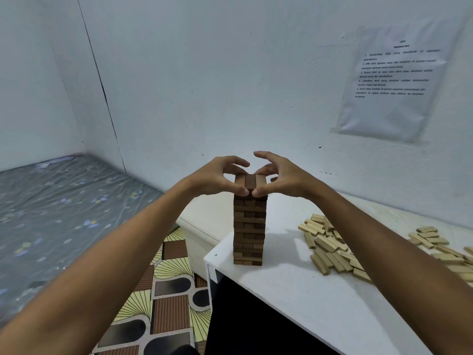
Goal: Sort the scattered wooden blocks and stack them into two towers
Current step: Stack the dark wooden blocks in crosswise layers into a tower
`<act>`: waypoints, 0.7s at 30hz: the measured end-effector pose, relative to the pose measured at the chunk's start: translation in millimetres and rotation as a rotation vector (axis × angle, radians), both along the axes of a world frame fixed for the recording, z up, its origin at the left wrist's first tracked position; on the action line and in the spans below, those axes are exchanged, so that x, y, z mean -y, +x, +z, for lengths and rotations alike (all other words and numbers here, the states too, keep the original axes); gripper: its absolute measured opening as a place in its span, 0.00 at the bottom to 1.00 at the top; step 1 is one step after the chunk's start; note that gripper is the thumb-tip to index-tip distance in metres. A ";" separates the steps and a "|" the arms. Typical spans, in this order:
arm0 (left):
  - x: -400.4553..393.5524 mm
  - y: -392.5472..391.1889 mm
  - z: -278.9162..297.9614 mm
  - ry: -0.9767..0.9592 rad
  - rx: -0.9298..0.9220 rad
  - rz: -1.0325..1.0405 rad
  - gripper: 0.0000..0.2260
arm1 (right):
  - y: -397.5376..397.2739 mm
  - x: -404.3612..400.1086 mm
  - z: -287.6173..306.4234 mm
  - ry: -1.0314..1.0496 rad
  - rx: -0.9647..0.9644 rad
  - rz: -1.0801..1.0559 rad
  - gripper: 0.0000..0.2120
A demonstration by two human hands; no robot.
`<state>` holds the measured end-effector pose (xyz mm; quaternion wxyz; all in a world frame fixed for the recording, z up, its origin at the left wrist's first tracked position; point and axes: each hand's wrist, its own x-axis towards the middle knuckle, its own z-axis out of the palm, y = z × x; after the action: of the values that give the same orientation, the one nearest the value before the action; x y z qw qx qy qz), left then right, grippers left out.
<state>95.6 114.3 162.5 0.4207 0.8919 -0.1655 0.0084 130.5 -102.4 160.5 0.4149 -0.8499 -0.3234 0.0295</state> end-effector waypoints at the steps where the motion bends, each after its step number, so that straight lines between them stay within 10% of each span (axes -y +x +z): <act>1: -0.1 -0.1 0.1 0.003 0.000 -0.002 0.37 | 0.2 0.1 0.0 -0.004 0.003 0.001 0.46; 21: 21.5 4.9 12.3 0.038 0.148 0.062 0.15 | -3.0 17.3 11.7 0.000 -0.011 -0.056 0.22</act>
<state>100.5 92.8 174.8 0.3896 0.9015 -0.1685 0.0844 127.5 -119.7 172.3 0.4174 -0.8584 -0.2973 0.0227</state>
